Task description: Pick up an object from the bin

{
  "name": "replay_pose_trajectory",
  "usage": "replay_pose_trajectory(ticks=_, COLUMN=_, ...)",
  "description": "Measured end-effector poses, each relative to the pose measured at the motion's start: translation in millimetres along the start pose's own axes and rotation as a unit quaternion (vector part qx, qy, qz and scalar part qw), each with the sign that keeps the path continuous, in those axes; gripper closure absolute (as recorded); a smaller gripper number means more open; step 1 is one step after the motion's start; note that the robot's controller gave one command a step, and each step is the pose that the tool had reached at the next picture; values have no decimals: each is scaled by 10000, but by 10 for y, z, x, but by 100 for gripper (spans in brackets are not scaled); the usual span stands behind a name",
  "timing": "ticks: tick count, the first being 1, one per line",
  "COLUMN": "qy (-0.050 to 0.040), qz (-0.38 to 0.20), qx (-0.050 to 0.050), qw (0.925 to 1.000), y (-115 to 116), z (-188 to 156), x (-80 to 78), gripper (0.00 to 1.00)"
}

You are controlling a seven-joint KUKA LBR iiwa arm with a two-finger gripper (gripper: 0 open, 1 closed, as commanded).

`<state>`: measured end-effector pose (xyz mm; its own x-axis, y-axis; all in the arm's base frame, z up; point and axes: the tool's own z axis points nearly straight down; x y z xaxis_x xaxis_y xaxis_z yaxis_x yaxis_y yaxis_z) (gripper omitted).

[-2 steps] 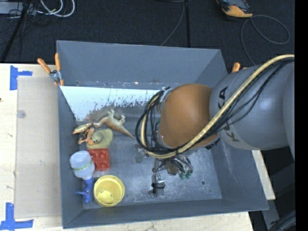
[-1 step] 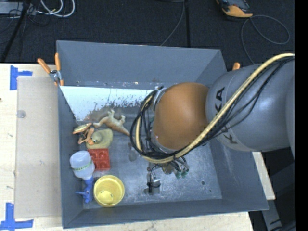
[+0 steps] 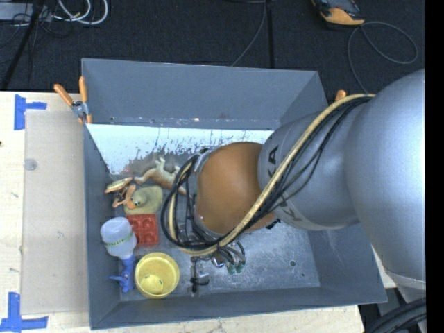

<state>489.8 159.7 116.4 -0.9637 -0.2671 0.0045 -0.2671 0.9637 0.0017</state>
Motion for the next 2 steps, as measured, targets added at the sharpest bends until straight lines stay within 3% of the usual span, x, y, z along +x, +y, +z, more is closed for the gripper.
replay_pose_trajectory(ticks=1, qy=-18, qz=-108, qx=13, qw=9999, y=381, z=305, x=-64, gripper=0)
replay_pose_trajectory(ticks=2, qy=-65, qz=-585, qx=-1, qw=9983, y=553, z=312, x=8, gripper=100)
